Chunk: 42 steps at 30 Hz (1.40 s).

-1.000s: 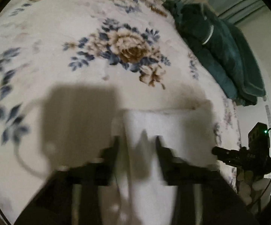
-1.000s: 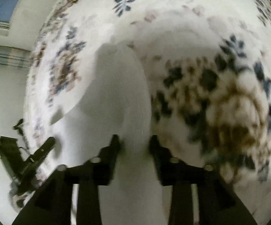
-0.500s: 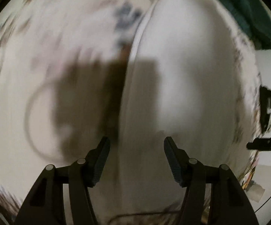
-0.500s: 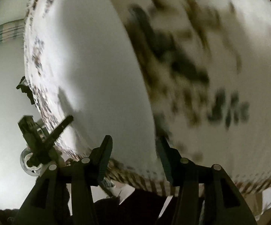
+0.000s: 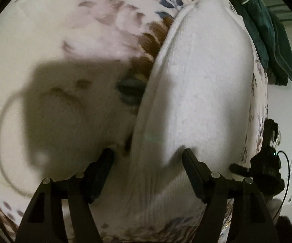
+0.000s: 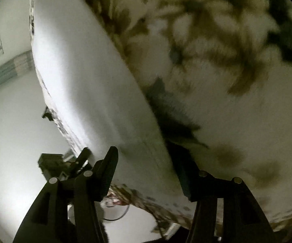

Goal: Fold small clothes

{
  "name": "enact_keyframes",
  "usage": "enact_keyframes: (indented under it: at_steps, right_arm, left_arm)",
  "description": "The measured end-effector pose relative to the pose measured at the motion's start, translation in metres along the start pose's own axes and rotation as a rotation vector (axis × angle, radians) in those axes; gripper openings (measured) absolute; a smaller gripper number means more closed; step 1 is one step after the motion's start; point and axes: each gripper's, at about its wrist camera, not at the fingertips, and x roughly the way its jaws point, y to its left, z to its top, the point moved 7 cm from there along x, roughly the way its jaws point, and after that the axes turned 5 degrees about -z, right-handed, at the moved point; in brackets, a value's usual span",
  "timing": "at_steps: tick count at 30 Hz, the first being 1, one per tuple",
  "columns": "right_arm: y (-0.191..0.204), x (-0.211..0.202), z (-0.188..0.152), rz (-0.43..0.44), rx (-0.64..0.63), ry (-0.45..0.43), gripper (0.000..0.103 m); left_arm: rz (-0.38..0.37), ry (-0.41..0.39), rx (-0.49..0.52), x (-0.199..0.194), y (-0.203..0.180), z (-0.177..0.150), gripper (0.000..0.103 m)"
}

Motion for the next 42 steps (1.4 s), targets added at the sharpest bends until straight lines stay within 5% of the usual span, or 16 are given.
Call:
enact_keyframes:
  at_steps: [2,3,4,14,20,21,22,30,36,38,41,42]
  right_arm:
    - [0.004,-0.005,-0.004,-0.022,-0.006,-0.035,0.058]
    - [0.004,-0.01,-0.008,-0.032,-0.015,-0.06,0.05]
    - [0.003,-0.012,-0.013,-0.055,-0.027,-0.087,0.001]
    - [-0.016,-0.007,-0.068,-0.228,-0.036,-0.057,0.002]
    - [-0.017,0.012,-0.072,-0.262,-0.028,-0.055,0.002]
    - [-0.018,0.009,-0.07,-0.26,-0.025,-0.056,0.002]
    - [-0.018,0.006,-0.07,-0.262,-0.028,-0.055,0.002]
    - [-0.016,-0.008,-0.087,-0.298,-0.08,-0.029,0.002]
    - [-0.027,0.032,-0.078,-0.312,-0.038,0.008,0.002]
    - [-0.022,0.035,-0.071,-0.31,-0.052,0.017,0.004]
    - [-0.007,0.032,-0.071,-0.233,-0.09,0.098,0.021]
    - [-0.005,0.028,-0.072,-0.219,-0.104,0.116,0.033]
  left_arm:
    - [-0.01,-0.025,-0.012,-0.003,-0.003,0.001,0.069]
    - [-0.008,-0.032,-0.018,-0.005,-0.003,-0.001,0.069]
    - [-0.008,-0.034,-0.021,-0.008,-0.002,-0.005,0.069]
    - [0.023,-0.034,0.01,-0.006,-0.005,-0.015,0.069]
    - [0.041,-0.027,0.032,-0.006,-0.01,-0.021,0.069]
    - [0.069,-0.034,0.049,-0.008,-0.01,-0.023,0.048]
    - [0.066,-0.03,0.067,-0.009,-0.012,-0.026,0.007]
    - [0.036,-0.117,0.087,-0.044,-0.021,-0.035,0.007]
    - [0.013,-0.067,0.013,-0.017,0.012,-0.036,0.01]
    - [0.01,-0.039,0.022,-0.017,0.007,-0.033,0.015]
    - [-0.024,-0.04,0.054,-0.025,-0.003,-0.031,0.044]
    - [-0.024,-0.046,0.055,-0.028,-0.003,-0.029,0.057]
